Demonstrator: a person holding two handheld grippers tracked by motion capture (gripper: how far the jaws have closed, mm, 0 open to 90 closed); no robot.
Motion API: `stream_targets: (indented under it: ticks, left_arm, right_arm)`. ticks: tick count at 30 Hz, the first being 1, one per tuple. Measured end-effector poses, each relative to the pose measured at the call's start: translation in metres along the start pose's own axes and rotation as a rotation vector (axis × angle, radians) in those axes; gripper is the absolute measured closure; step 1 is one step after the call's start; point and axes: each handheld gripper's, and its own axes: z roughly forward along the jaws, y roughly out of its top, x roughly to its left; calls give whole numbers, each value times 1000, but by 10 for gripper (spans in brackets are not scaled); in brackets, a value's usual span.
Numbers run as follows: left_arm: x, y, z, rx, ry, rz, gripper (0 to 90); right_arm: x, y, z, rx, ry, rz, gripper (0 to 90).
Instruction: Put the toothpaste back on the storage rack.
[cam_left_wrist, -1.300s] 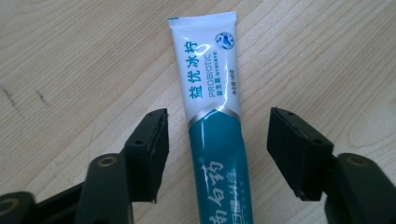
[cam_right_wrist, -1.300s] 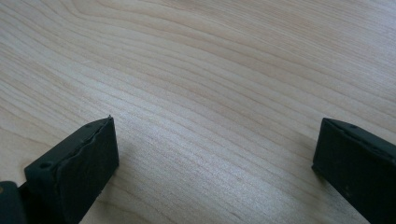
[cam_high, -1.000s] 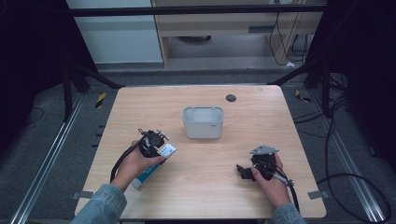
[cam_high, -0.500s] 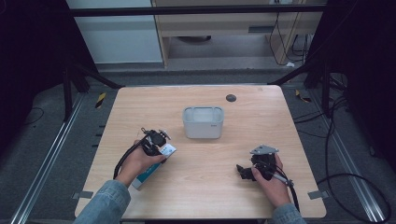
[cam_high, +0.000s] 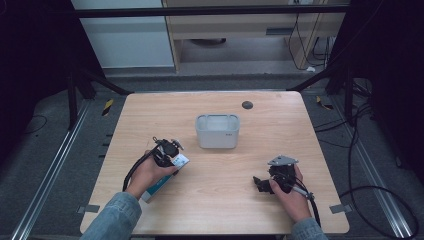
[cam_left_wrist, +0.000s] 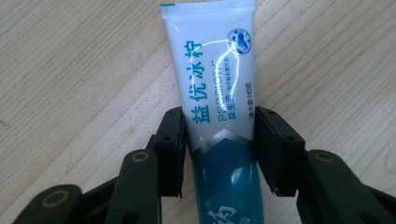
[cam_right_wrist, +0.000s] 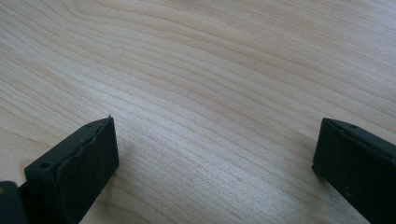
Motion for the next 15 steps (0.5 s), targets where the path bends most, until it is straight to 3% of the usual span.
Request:
stream_targets:
  ticks: [15]
  left_arm:
    - [-3,0,-3,-2,0,23,687]
  right_arm:
    - [0,0,0,0,-1,-1,4]
